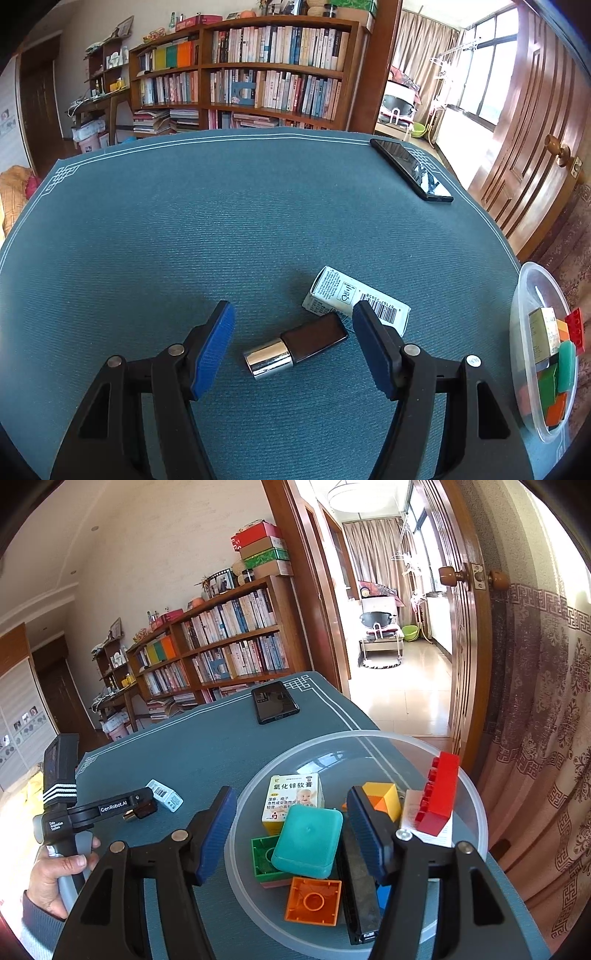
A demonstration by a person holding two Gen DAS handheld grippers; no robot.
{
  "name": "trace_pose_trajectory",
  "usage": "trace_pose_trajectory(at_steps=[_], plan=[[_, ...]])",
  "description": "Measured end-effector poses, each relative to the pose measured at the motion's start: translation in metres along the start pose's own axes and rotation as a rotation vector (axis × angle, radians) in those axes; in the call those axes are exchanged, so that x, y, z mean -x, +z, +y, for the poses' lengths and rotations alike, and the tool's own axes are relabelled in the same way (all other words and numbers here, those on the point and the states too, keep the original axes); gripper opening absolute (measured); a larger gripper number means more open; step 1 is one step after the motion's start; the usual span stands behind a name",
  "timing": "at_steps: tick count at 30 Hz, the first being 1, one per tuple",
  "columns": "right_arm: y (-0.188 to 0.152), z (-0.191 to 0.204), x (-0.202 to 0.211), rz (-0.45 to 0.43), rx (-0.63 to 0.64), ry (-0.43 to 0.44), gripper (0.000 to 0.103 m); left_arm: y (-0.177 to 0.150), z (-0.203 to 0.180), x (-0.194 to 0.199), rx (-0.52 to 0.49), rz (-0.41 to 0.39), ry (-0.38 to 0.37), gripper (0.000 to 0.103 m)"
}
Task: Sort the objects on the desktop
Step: 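Grasp the dark lipstick bottle with the left tool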
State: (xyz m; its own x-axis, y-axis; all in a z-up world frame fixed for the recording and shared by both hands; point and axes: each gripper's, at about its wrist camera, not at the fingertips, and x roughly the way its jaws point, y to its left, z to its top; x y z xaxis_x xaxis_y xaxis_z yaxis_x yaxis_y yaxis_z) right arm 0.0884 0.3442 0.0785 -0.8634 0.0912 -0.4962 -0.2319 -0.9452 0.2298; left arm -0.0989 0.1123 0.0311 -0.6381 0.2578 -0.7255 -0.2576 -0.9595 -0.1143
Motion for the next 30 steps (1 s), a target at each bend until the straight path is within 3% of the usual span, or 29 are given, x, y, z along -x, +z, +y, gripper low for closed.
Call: trace_pose_trajectory(at_steps=[6, 17, 23, 30], plan=[[-0.003, 0.005, 0.0, 0.01, 0.008, 0.021, 0.067, -0.003, 0.006, -0.002, 0.009, 0.011, 0.002, 0.076], [-0.02, 0.027, -0.004, 0.053, 0.071, 0.081, 0.067, -0.007, -0.001, -0.005, -0.02, 0.012, -0.004, 0.076], [-0.016, 0.028, 0.002, 0.033, 0.066, 0.091, 0.067, -0.013, -0.017, -0.014, -0.114, 0.026, 0.086, 0.076], [-0.022, 0.041, -0.004, 0.059, 0.089, 0.105, 0.067, -0.013, -0.018, -0.014, -0.106, 0.023, 0.068, 0.074]])
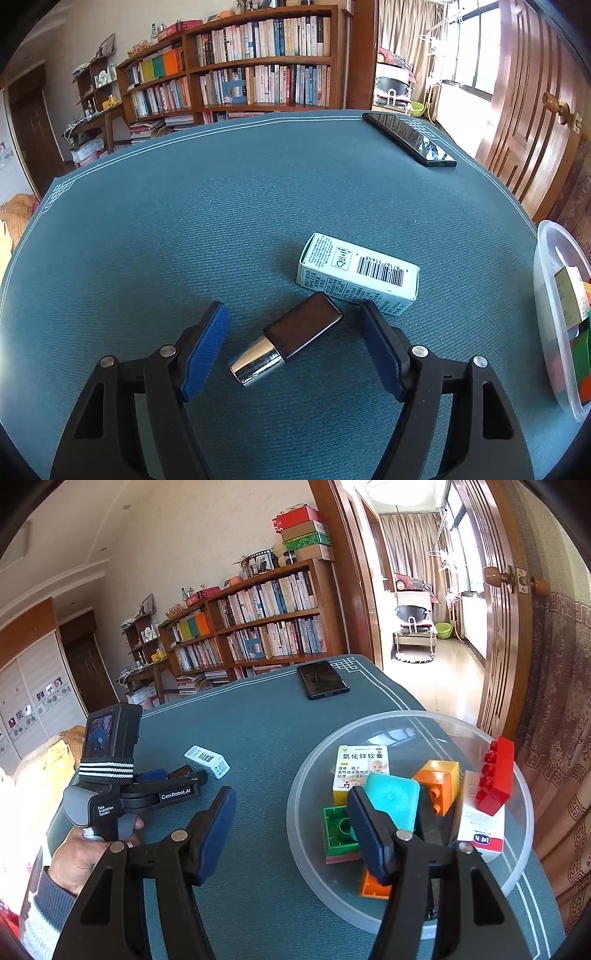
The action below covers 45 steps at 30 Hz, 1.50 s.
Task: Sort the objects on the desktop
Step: 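Grasp the dark lipstick bottle with the left tool, then grasp the white barcode box with the right tool while the left tool holds the lipstick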
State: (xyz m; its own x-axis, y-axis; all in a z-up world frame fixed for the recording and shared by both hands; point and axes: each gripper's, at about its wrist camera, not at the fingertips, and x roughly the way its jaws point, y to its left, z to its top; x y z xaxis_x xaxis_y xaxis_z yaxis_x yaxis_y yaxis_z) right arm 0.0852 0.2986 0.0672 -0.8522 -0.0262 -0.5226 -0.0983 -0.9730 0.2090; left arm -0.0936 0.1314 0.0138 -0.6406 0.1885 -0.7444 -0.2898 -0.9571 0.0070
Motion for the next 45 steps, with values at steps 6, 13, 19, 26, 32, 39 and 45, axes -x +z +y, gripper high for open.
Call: trace_pose_trajectory(at_steps=[6, 13, 19, 26, 32, 39, 45], plan=[[0.003, 0.008, 0.0, -0.011, -0.004, 0.006, 0.067, 0.001, 0.006, 0.002, 0.037, -0.009, 0.006, 0.047], [0.012, 0.023, -0.009, -0.012, 0.009, 0.0, 0.067, 0.003, 0.015, 0.005, 0.085, -0.008, -0.026, 0.03], [0.02, 0.045, -0.026, -0.007, 0.058, 0.012, 0.062, 0.004, 0.03, 0.01, 0.139, -0.014, -0.062, 0.021], [0.025, 0.059, -0.058, 0.03, 0.095, 0.014, 0.048, 0.005, 0.046, 0.013, 0.202, -0.029, -0.079, 0.021], [0.027, 0.074, -0.086, 0.066, 0.13, 0.033, 0.044, 0.006, 0.057, 0.013, 0.239, -0.023, -0.1, 0.021], [0.023, 0.087, -0.126, 0.151, 0.168, 0.062, 0.044, 0.011, 0.068, 0.023, 0.253, -0.045, -0.127, 0.021], [0.021, 0.095, -0.145, 0.181, 0.199, 0.058, 0.044, 0.012, 0.084, 0.027, 0.3, -0.055, -0.143, 0.021]])
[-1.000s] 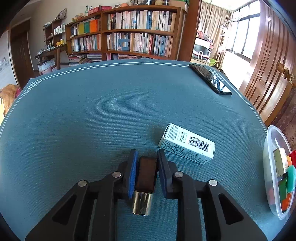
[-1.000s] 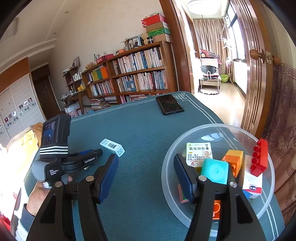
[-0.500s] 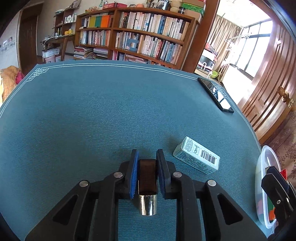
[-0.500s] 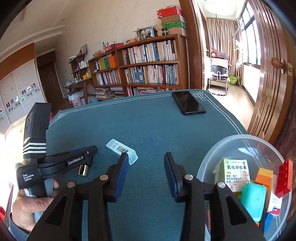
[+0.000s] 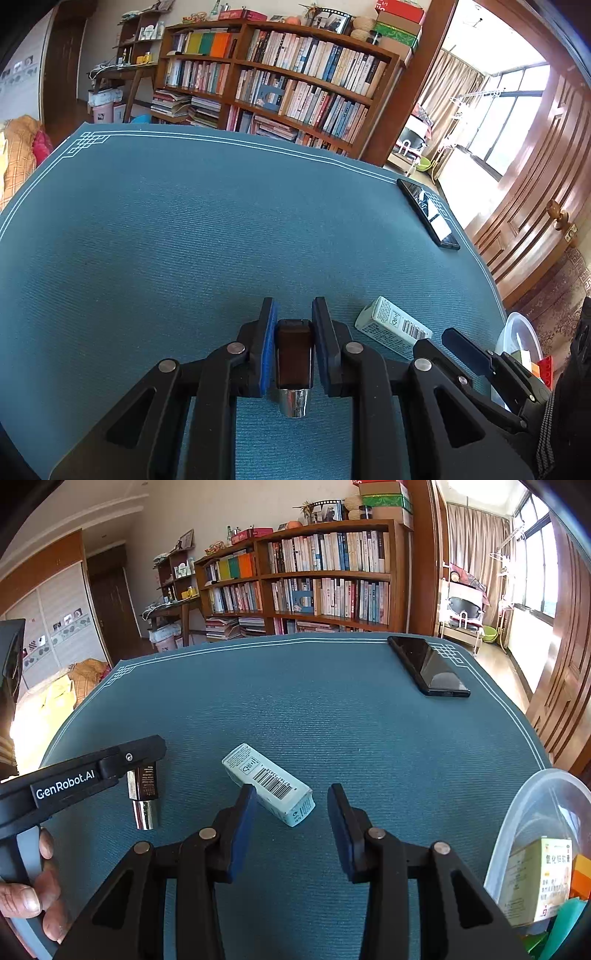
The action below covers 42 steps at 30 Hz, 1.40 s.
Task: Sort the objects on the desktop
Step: 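Grasp the white barcode box with the right tool while the left tool holds the lipstick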
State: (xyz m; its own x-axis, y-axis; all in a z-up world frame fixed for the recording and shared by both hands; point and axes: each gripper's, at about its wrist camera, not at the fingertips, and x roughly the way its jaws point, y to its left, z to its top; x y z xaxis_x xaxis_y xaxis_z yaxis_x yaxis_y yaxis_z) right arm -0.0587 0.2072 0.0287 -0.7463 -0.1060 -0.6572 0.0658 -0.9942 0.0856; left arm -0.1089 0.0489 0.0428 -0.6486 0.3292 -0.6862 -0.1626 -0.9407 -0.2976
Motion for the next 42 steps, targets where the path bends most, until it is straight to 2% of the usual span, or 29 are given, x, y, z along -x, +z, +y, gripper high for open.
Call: trace_pose_trajectory(at_steps=[7, 17, 20, 28, 33, 42], plan=[[0.005, 0.008, -0.017, 0.018, 0.034, 0.005, 0.044, 0.001, 0.0, -0.003, 0.002, 0.006, -0.008, 0.021], [0.006, 0.009, -0.018, 0.033, 0.049, 0.032, 0.044, 0.001, -0.001, -0.004, 0.007, 0.009, -0.008, 0.022], [0.004, 0.01, -0.018, 0.033, 0.057, 0.046, 0.048, 0.001, -0.001, -0.004, 0.01, 0.01, -0.008, 0.022], [0.006, 0.015, -0.03, 0.075, 0.076, 0.019, 0.048, 0.001, -0.001, -0.004, 0.011, 0.011, -0.003, 0.022], [0.005, 0.016, -0.03, 0.075, 0.076, 0.031, 0.034, 0.0, -0.002, -0.003, 0.01, 0.011, -0.006, 0.022], [-0.008, 0.026, -0.02, 0.082, 0.101, 0.037, 0.031, -0.001, -0.004, -0.002, 0.004, 0.01, -0.007, 0.022]])
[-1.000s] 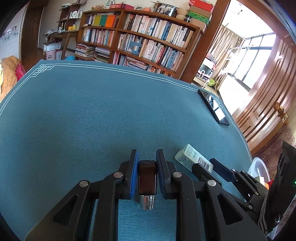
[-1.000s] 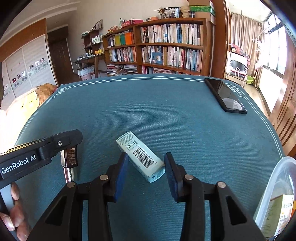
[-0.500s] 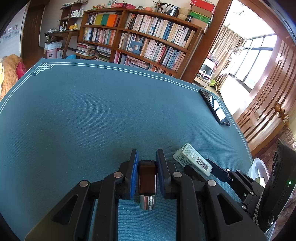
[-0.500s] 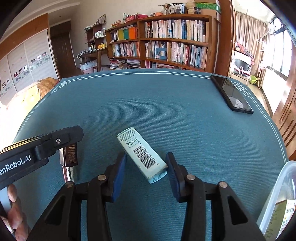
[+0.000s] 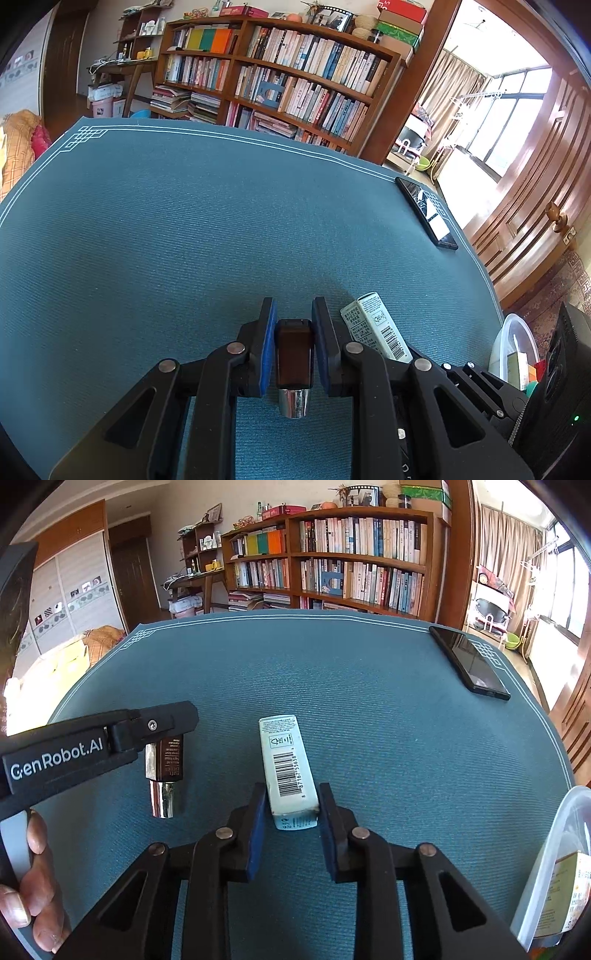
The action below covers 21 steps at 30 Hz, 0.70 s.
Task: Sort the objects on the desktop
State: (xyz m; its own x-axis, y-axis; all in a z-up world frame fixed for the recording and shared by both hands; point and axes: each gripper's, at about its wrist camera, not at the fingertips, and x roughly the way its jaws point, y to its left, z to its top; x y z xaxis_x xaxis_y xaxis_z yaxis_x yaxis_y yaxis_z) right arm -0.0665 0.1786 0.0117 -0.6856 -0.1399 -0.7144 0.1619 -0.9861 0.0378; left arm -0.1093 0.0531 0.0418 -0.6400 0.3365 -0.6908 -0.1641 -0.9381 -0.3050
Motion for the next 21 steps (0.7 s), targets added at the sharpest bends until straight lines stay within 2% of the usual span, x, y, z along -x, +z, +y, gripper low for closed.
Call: trace_pose_trajectory(at_steps=[11, 21], plan=[[0.005, 0.001, -0.005, 0.007, 0.0, -0.016, 0.031, 0.0, -0.005, 0.0, -0.013, -0.003, -0.007, 0.022], [-0.006, -0.006, 0.019, -0.041, -0.051, -0.034, 0.027, 0.001, -0.016, 0.002, -0.033, -0.013, -0.017, 0.022]])
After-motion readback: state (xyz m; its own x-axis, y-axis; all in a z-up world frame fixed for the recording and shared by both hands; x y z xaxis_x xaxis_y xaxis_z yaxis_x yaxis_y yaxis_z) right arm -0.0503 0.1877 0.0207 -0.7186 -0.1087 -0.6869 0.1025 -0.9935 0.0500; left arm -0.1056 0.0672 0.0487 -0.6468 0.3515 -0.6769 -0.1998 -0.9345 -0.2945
